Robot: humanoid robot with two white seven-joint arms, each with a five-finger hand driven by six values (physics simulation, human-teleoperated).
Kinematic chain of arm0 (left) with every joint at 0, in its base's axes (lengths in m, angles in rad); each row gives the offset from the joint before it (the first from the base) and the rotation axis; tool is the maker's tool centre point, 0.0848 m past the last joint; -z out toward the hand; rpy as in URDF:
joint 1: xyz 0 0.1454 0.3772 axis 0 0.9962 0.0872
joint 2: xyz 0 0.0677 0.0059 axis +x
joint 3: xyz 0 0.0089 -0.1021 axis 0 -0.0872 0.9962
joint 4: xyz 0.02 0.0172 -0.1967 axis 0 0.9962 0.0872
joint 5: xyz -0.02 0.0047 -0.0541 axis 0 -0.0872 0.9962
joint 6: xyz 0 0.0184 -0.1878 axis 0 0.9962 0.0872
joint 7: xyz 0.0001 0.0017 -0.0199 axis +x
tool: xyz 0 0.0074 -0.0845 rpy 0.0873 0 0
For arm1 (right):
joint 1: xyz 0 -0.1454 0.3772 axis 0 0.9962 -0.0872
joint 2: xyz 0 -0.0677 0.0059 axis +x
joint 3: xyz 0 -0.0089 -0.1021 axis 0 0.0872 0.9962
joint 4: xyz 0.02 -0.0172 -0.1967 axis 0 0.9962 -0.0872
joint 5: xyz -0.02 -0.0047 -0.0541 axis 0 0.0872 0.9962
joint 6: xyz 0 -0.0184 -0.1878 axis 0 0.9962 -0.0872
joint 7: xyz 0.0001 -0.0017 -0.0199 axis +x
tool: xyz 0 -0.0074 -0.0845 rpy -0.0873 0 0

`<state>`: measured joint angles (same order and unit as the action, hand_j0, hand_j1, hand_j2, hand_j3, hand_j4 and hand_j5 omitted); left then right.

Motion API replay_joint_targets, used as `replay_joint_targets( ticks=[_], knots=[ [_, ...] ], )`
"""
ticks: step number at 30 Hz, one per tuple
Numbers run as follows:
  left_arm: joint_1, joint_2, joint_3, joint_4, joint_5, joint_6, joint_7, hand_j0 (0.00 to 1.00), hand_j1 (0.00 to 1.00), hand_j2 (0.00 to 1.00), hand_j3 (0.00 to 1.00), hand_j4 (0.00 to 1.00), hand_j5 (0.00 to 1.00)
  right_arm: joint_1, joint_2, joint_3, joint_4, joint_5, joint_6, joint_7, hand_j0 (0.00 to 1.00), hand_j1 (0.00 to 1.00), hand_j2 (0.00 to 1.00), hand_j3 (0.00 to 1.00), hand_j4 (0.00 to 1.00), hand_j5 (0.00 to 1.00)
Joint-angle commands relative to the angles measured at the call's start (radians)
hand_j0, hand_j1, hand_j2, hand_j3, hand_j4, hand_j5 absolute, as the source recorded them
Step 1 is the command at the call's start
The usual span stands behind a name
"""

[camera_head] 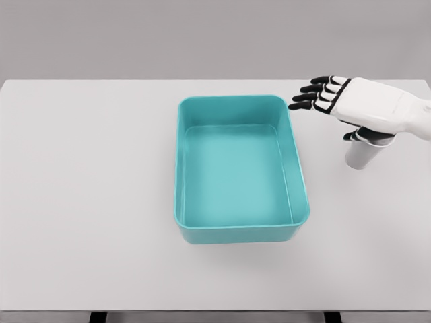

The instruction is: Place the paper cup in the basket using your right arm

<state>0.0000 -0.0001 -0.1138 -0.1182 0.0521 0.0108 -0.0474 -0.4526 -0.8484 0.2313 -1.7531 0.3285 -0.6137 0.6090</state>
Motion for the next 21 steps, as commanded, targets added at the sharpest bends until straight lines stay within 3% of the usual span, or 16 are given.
replay_joint_targets(
  ticks=[1,8,12,14,17,21],
  knots=[
    [0.000,0.000,0.000,0.000,0.000,0.000,0.000,1.00,1.00,1.00,1.00,1.00,1.00,0.000,-0.001,-0.007,0.000,-0.005,0.003,0.002,1.00,1.00,1.00,1.00,1.00,1.00],
    [0.000,0.000,0.000,0.000,0.000,0.000,0.000,1.00,1.00,1.00,1.00,1.00,1.00,0.068,0.000,-0.191,0.000,-0.014,0.003,0.002,1.00,1.00,1.00,1.00,1.00,1.00],
    [0.000,0.000,0.000,0.000,0.000,0.000,0.000,1.00,1.00,1.00,1.00,1.00,1.00,0.107,-0.050,-0.251,0.003,-0.356,0.003,0.002,1.00,1.00,1.00,1.00,1.00,1.00],
    [0.000,0.000,0.000,0.000,0.000,0.000,0.000,1.00,1.00,1.00,1.00,1.00,1.00,0.175,-0.066,-0.311,0.006,-0.476,0.003,0.002,1.00,1.00,1.00,1.00,1.00,1.00],
    [0.000,0.000,0.000,0.000,0.000,0.000,0.000,1.00,1.00,1.00,1.00,1.00,1.00,0.304,-0.063,-0.409,0.052,-0.640,0.003,0.002,1.00,1.00,1.00,1.00,1.00,1.00],
    [0.000,0.000,0.000,0.000,0.000,0.000,0.000,1.00,1.00,1.00,1.00,1.00,1.00,0.376,-0.054,-0.418,0.080,-0.770,0.037,0.002,1.00,1.00,1.00,1.00,1.00,1.00]
  ],
)
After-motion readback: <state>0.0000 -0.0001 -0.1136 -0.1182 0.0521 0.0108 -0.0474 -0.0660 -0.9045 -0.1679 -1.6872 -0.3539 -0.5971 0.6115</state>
